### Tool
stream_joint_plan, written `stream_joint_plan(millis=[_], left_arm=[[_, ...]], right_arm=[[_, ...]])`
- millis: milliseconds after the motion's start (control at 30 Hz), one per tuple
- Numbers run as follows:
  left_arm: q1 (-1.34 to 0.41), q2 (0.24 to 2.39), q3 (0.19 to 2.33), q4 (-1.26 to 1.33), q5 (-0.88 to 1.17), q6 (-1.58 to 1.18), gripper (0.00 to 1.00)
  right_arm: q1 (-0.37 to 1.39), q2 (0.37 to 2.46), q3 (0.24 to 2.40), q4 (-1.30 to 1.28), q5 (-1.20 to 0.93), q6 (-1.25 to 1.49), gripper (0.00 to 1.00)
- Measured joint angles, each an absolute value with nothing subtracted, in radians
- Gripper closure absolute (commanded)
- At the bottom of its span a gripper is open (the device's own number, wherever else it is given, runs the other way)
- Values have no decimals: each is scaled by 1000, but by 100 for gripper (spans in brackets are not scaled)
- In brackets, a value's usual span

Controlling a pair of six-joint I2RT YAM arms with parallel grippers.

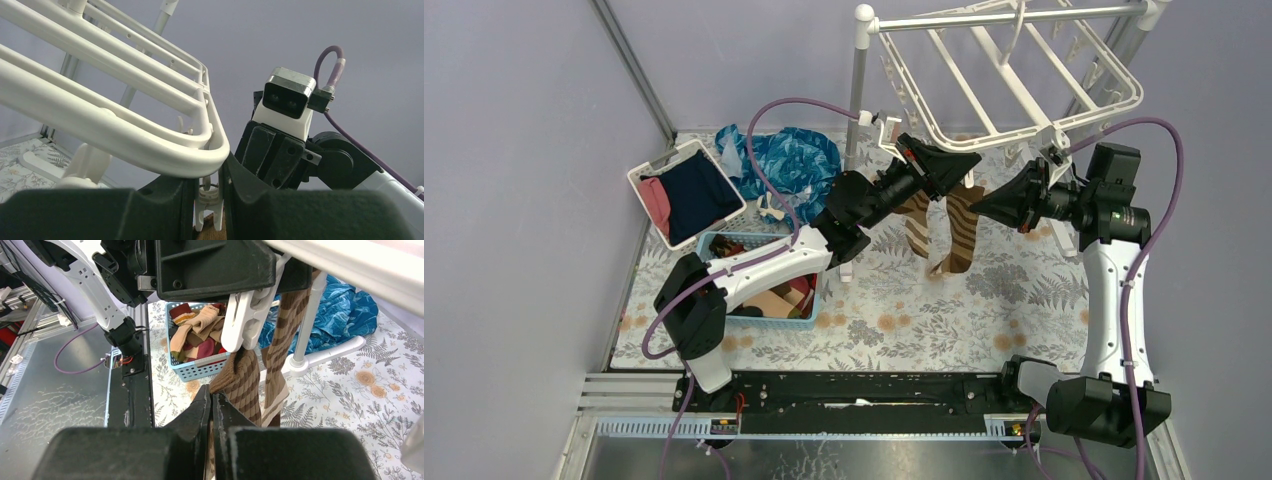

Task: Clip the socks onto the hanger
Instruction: Clamp the sock onto the hanger.

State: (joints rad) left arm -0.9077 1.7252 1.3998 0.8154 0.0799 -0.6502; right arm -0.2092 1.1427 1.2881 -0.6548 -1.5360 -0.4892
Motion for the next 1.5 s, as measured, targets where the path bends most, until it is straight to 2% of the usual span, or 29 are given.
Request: stream_joint_plan(millis=[1133,1200,1400,1500], left_arm=[[-896,1725,1383,849,124,-666,87],[-895,1725,1379,853,124,-669,85],[-890,1725,1375,855,125,-678,61],[-889,1725,1373,856,130,-685,55]], right_arm=[[-209,1185,1378,-699,-1536,-501,100],[-209,1192,1379,-699,-1536,-501,100],[-209,1209,1379,-700,-1536,-502,99],[-209,1209,1379,-700,-1536,-503,98]])
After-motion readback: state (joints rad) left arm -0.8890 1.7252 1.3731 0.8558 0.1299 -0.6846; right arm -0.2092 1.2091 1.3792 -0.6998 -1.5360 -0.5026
